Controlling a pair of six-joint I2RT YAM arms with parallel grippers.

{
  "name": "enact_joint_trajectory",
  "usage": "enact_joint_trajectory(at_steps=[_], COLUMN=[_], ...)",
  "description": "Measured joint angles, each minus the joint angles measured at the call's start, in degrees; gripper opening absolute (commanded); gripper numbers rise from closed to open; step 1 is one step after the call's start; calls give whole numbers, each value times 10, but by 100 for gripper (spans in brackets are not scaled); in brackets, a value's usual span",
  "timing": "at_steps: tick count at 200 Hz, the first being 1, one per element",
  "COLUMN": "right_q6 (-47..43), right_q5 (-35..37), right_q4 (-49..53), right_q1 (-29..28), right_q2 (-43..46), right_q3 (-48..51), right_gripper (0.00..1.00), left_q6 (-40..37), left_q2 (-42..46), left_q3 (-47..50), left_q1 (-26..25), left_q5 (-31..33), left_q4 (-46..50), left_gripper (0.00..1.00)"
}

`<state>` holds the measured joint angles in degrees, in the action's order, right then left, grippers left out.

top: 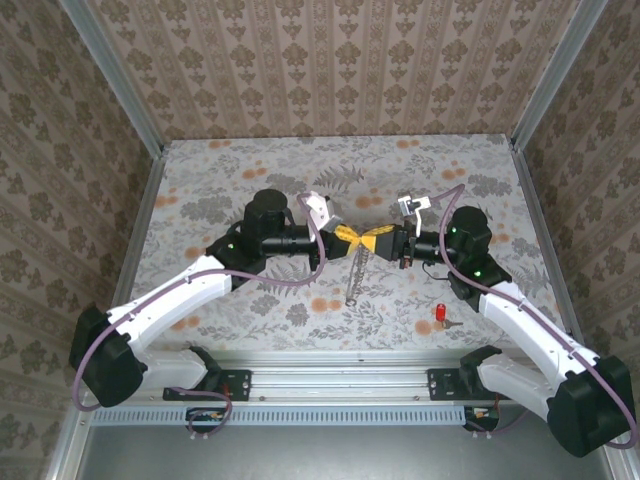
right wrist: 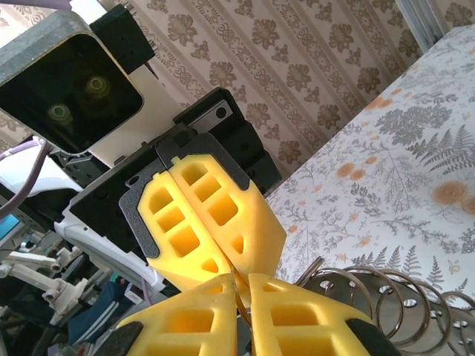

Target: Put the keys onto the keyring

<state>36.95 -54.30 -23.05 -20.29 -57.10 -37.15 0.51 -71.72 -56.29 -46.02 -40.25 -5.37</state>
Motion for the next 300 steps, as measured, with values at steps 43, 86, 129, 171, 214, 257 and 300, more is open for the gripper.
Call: enact_joint_trajectory(at_steps=[43, 86, 129, 171, 214, 257, 300], right_q6=[-4, -3, 10, 28, 50, 65, 73], right_q5=[6, 27, 46, 60, 70, 91, 106], right_q4=[0, -12, -14, -42, -77, -113, -141], right_q1=[0, 0, 0, 0, 0, 0, 0], right_q2=[2, 2, 1, 1, 1, 2, -4], right_q3=[0, 0, 5, 5, -2, -26, -38], right_gripper=[0, 0, 0, 0, 0, 0, 0], left_q6=[13, 42, 101, 177, 220, 249, 271], left_q2=[-7, -7, 29, 79, 62, 28, 15], left_q3=[-5, -16, -22, -7, -7, -7, -7], left_q1=[0, 0, 12, 26, 27, 26, 14], left_q5=[0, 37, 129, 174, 163, 144, 118], left_q4=[0, 2, -12, -41, -41, -58, -99], left_gripper=[0, 32, 45, 45, 44, 36, 34])
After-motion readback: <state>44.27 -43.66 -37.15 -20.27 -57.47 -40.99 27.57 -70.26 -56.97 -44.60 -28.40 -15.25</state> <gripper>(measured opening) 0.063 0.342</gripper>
